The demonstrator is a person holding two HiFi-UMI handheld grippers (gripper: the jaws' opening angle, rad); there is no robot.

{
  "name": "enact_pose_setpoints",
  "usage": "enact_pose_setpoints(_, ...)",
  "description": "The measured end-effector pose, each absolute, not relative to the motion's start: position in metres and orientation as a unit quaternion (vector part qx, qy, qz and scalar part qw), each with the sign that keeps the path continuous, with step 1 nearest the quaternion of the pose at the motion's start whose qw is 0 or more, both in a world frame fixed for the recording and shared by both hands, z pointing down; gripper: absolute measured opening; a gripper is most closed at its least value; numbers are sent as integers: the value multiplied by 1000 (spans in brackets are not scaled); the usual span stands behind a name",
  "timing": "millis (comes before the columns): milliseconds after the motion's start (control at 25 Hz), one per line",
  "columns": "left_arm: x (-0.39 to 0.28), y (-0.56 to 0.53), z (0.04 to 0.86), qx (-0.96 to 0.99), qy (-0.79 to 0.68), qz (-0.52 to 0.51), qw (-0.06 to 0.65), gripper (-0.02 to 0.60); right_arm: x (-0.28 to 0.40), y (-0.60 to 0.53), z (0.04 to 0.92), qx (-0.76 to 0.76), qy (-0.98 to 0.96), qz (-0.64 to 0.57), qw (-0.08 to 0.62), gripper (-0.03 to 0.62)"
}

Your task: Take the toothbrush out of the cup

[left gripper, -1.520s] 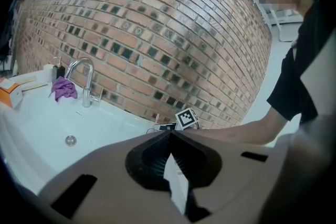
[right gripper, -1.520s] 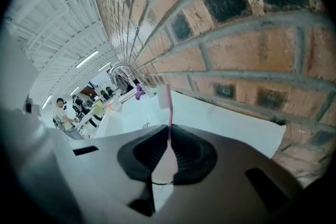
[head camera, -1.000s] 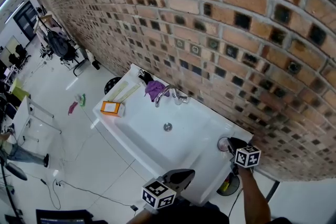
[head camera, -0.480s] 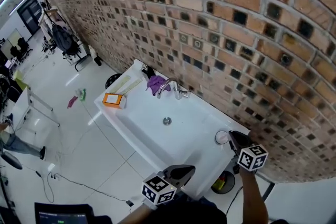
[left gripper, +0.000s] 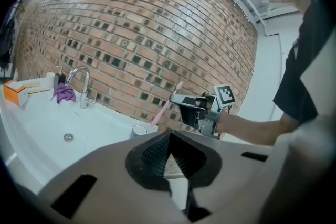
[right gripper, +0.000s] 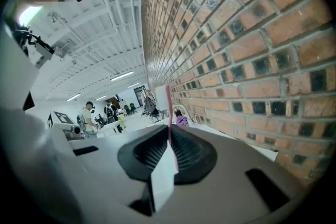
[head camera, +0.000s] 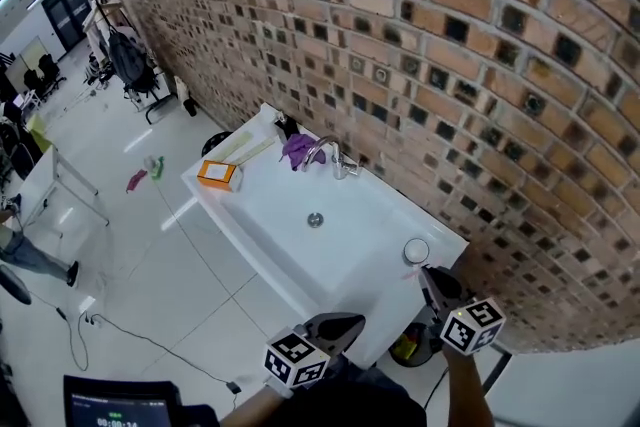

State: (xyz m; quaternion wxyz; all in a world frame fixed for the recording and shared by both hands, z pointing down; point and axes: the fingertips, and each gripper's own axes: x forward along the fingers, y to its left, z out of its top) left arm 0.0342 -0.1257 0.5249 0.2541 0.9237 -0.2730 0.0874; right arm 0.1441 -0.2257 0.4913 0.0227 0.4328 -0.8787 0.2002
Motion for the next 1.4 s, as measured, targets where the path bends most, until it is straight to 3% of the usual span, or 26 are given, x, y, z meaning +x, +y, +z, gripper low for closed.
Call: enact_pose_setpoints(1400,48,-76,494,940,-256,61,217,-2,126,-92,499,424,-870,251,24,9)
